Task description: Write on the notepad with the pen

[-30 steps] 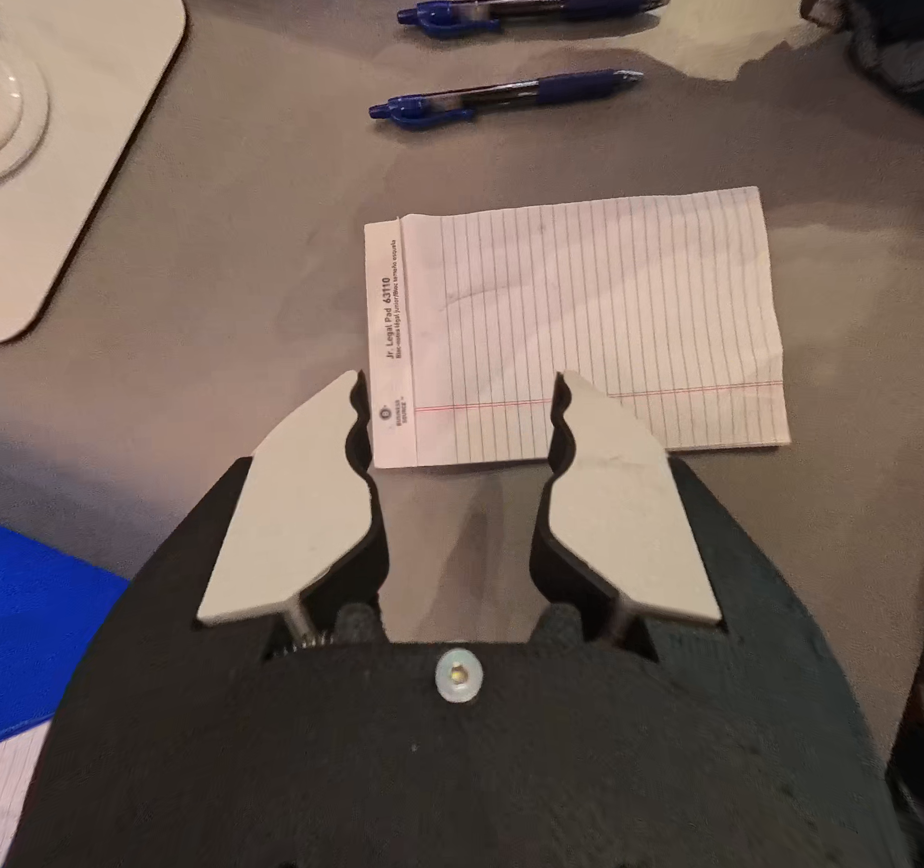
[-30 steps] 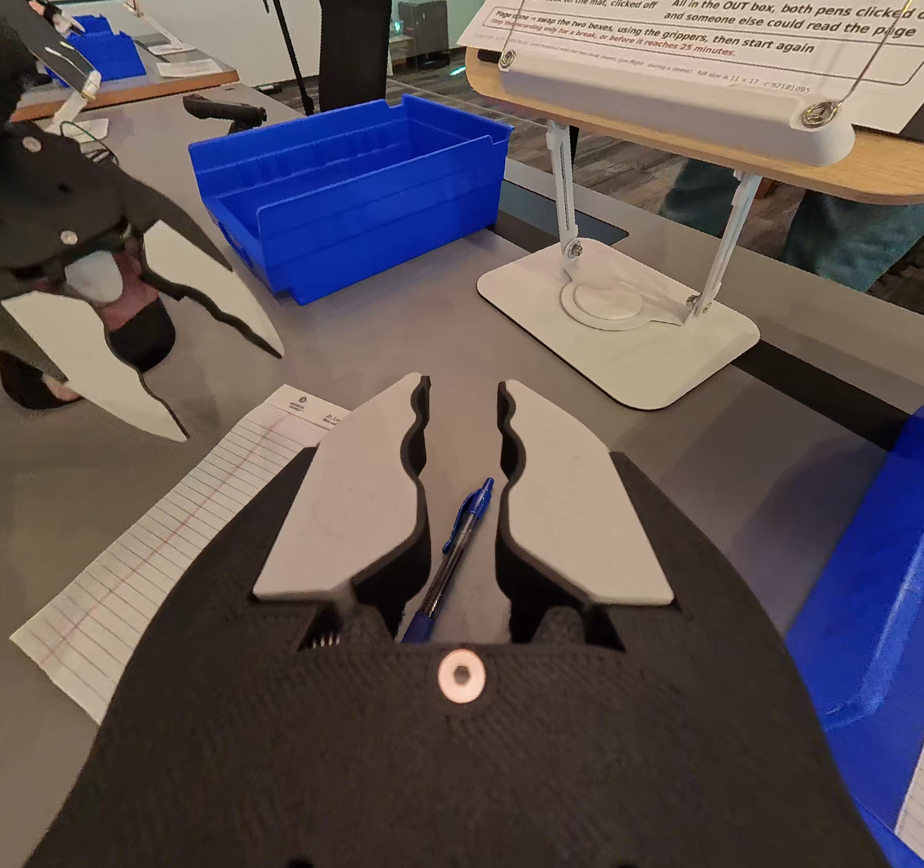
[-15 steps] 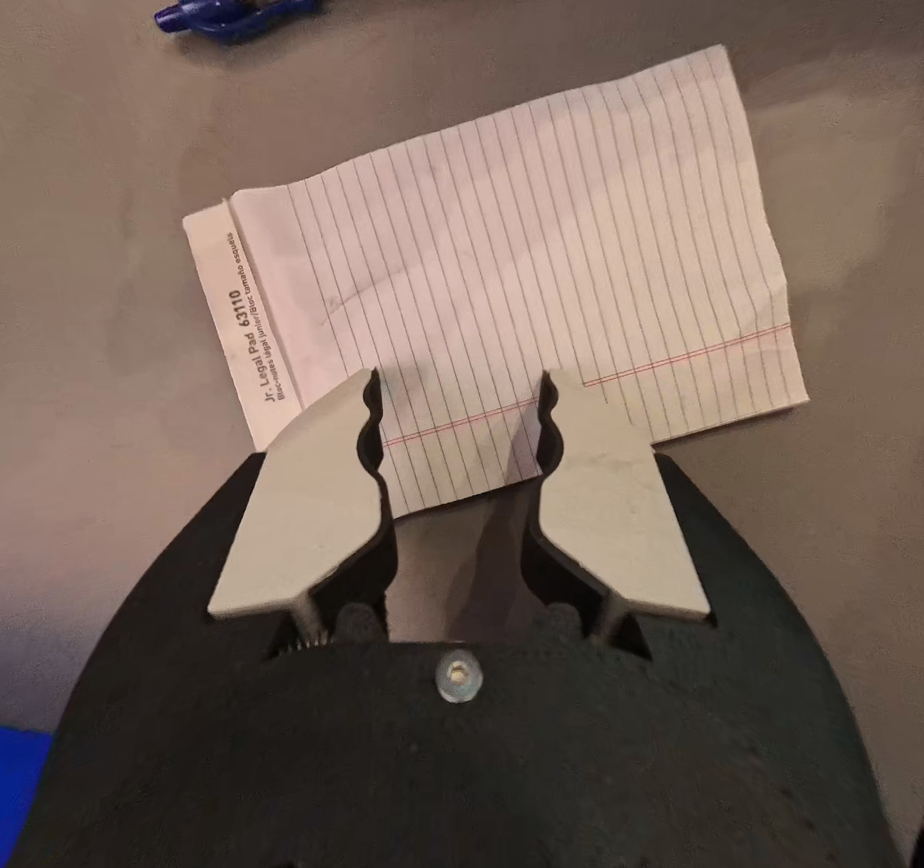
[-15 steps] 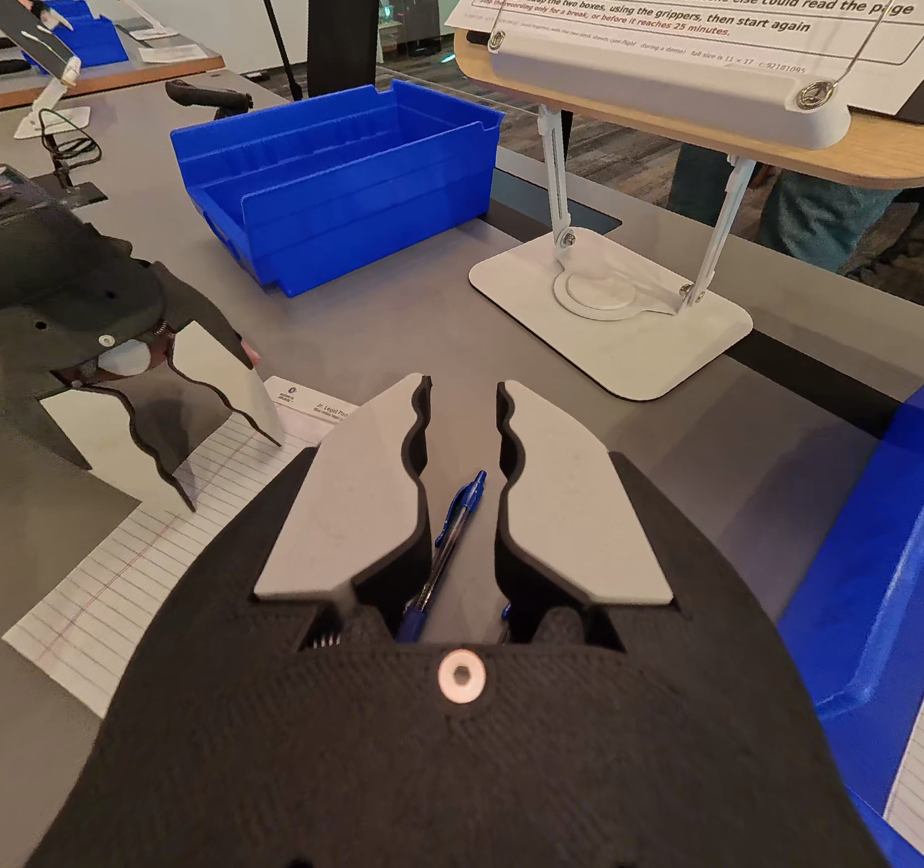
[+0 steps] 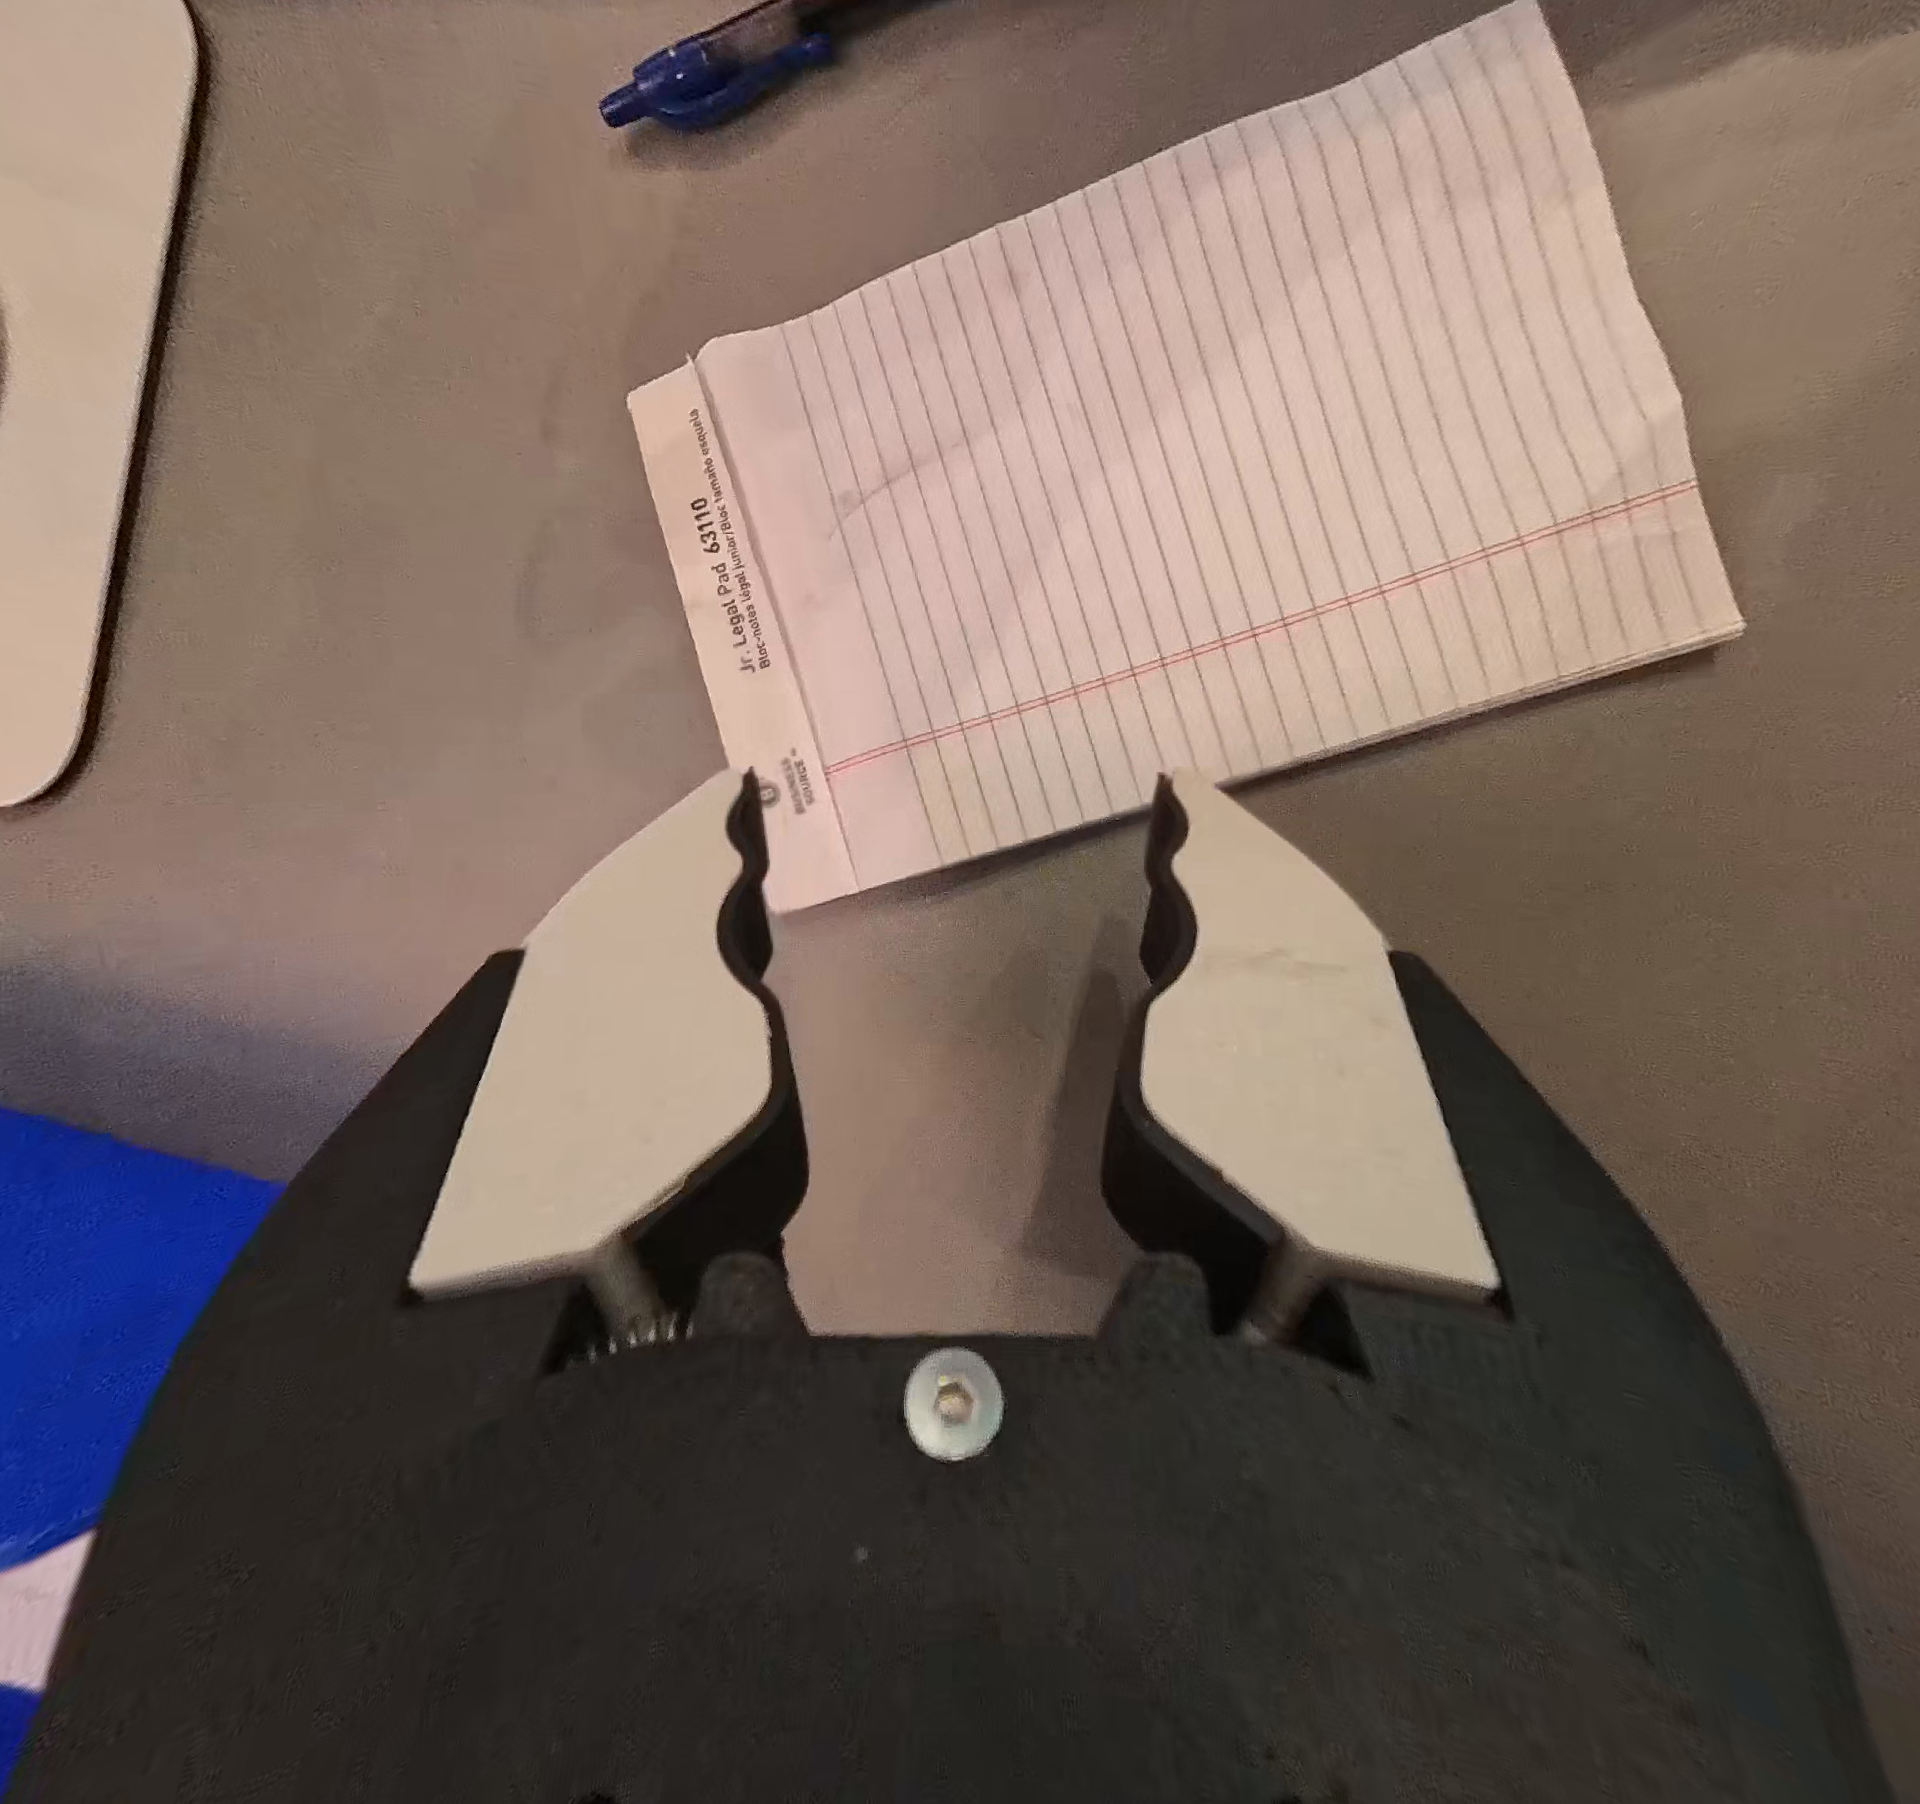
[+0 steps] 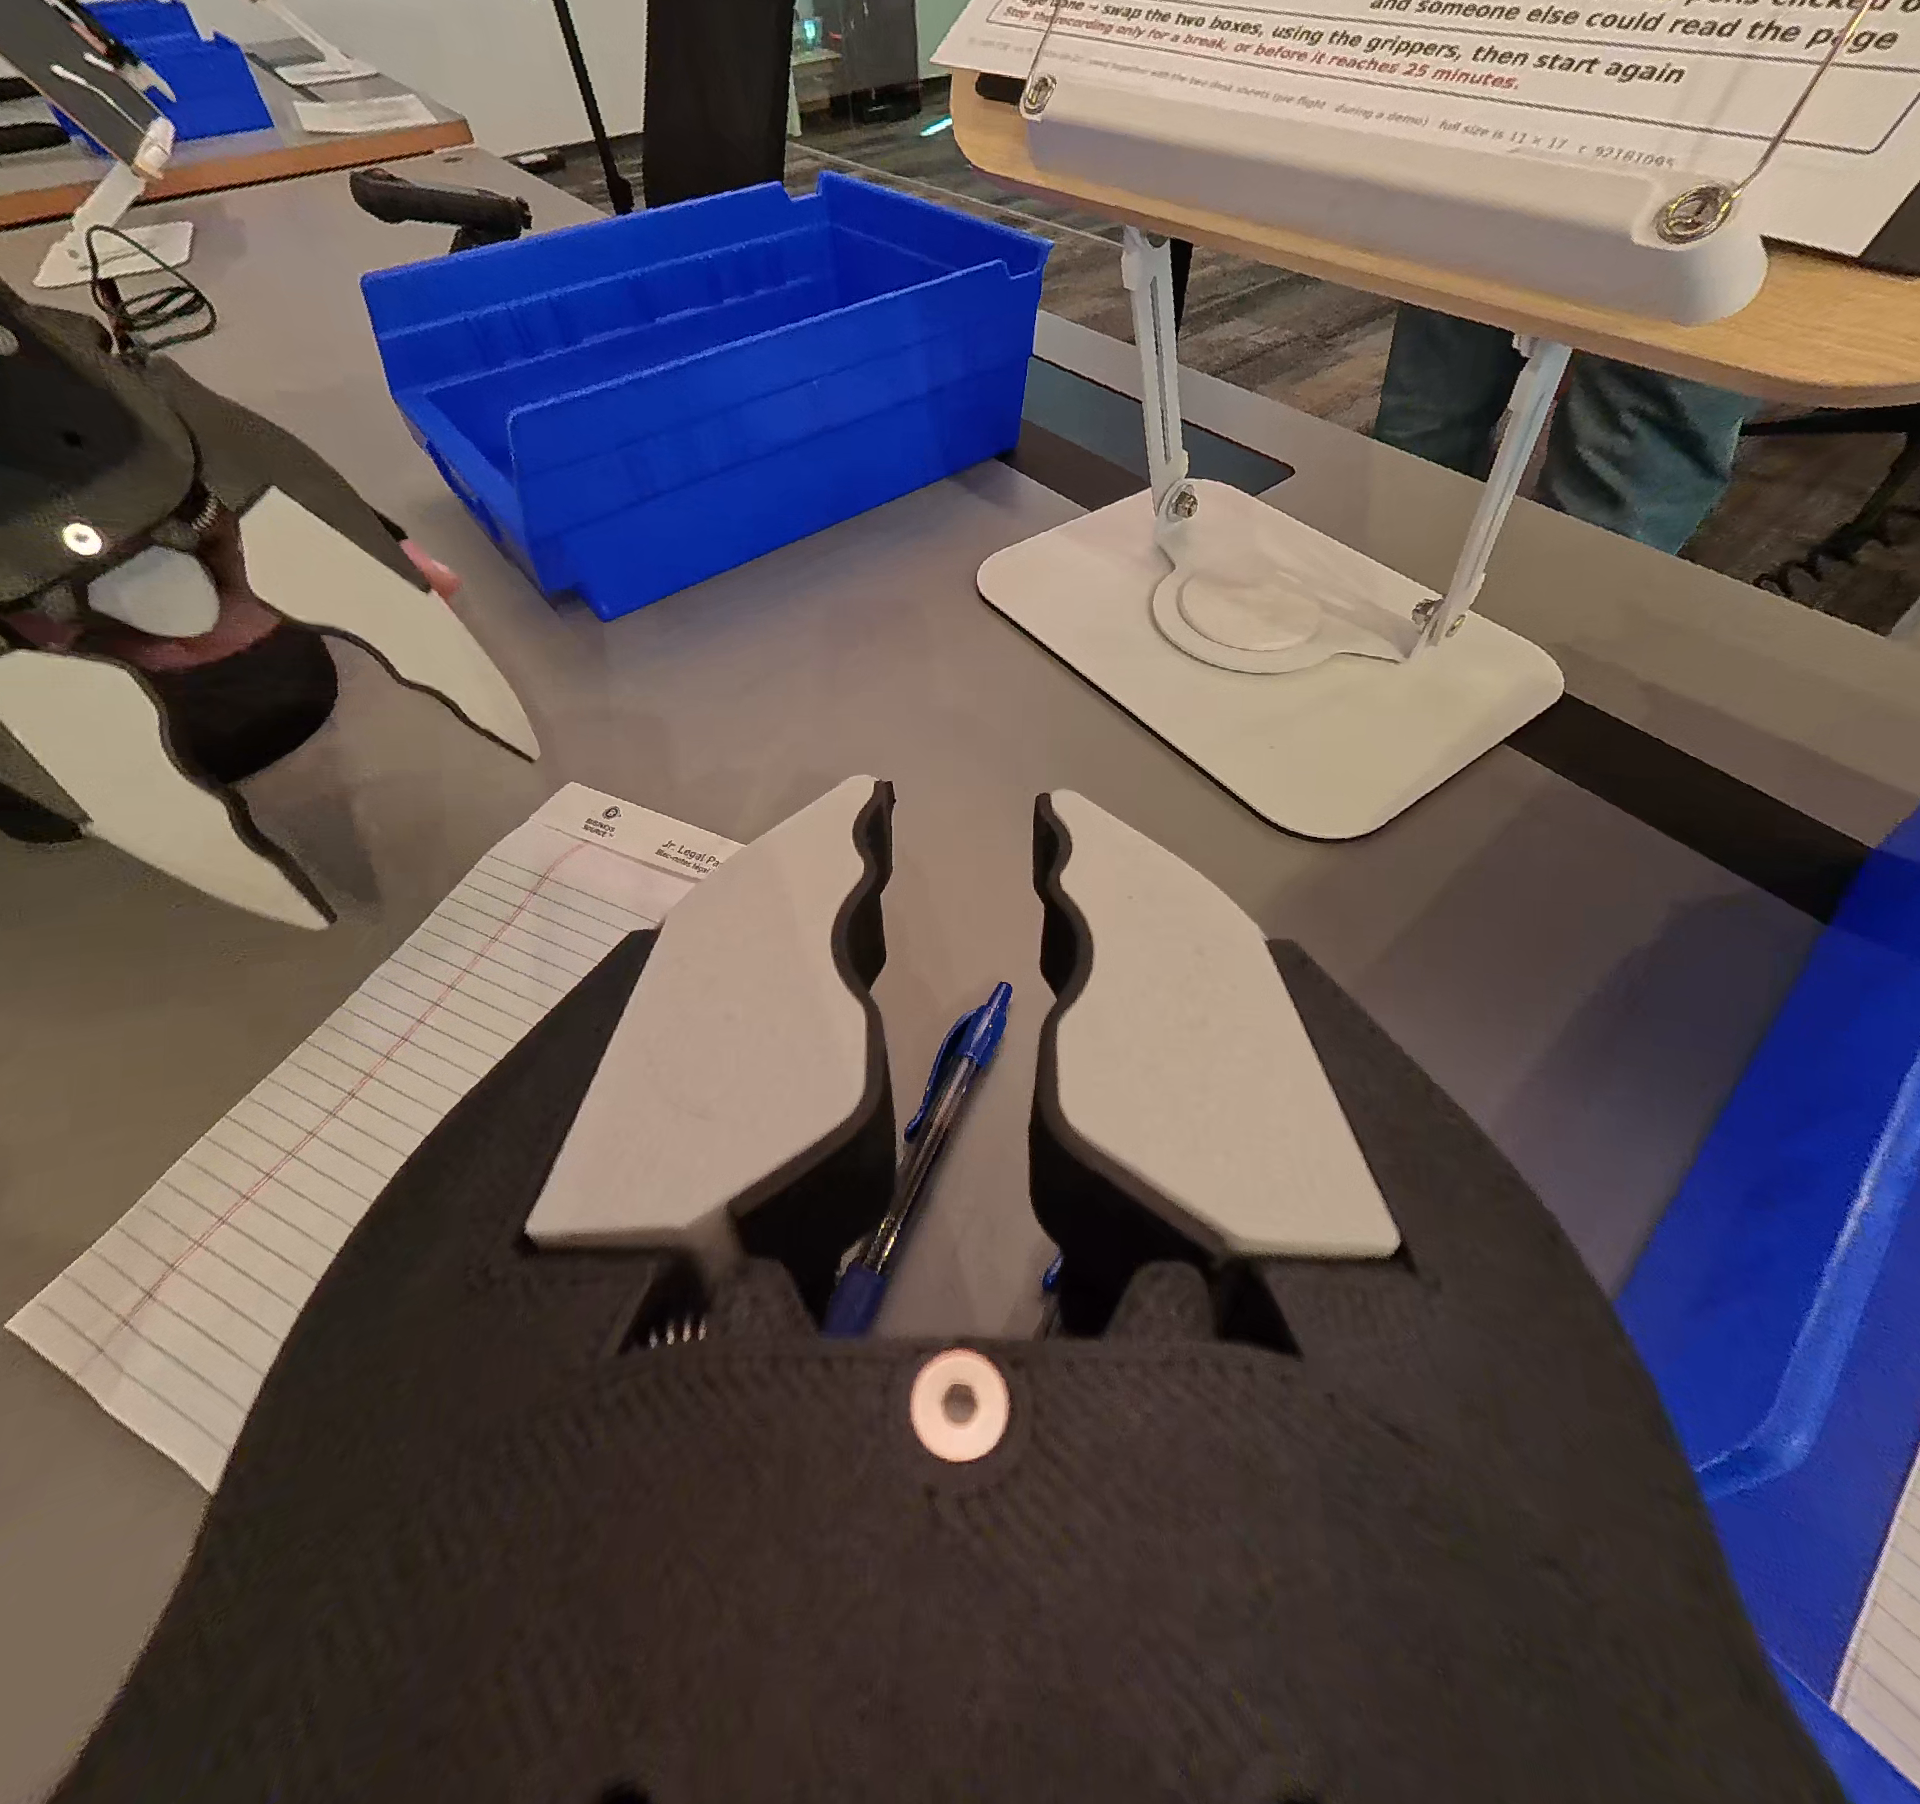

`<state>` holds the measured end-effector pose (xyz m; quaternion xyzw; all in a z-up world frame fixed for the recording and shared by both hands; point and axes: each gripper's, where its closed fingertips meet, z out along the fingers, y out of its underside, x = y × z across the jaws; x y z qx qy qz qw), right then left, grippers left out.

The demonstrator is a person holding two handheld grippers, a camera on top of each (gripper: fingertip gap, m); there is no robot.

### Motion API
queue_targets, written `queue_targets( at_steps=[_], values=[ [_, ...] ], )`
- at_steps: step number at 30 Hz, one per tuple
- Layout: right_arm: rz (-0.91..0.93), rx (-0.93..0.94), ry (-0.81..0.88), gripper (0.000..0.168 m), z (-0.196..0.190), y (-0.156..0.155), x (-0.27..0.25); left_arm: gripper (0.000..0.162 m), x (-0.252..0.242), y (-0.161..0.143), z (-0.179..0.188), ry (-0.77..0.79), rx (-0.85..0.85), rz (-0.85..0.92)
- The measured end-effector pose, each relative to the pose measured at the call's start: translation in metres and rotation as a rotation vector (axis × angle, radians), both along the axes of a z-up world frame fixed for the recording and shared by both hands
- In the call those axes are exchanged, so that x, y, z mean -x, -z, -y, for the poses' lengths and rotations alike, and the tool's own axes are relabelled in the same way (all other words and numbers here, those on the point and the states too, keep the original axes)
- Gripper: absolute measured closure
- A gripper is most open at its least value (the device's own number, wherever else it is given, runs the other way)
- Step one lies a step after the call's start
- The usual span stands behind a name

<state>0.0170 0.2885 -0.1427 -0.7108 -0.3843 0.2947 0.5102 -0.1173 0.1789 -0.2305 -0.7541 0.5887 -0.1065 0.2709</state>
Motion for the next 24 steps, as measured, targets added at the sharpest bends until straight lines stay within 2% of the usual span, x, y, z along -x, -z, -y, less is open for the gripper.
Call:
queue_targets(
  at_steps=[9, 12, 15, 17, 19, 24],
  values=[
    [0.061, -0.029, -0.020, 0.142, 0.007, 0.007, 0.010, 0.101, 0.038, -0.028, -0.011, -0.087, -0.107, 0.071],
    [0.067, -0.033, -0.029, 0.142, 0.008, 0.008, 0.013, 0.102, 0.066, -0.054, -0.026, -0.140, -0.160, 0.107],
    [0.059, -0.022, -0.031, 0.142, 0.007, 0.009, 0.011, 0.104, 0.109, -0.077, -0.052, -0.173, -0.256, 0.056],
    [0.046, -0.018, -0.029, 0.142, 0.007, 0.007, 0.011, 0.105, 0.140, -0.081, -0.075, -0.187, -0.270, -0.005],
    [0.042, -0.014, -0.028, 0.142, 0.007, 0.007, 0.010, 0.105, 0.169, -0.071, -0.101, -0.207, -0.228, -0.073],
    [0.047, -0.010, -0.028, 0.142, 0.007, 0.009, 0.010, 0.103, 0.201, -0.009, -0.134, -0.203, 0.056, -0.214]
  ],
)
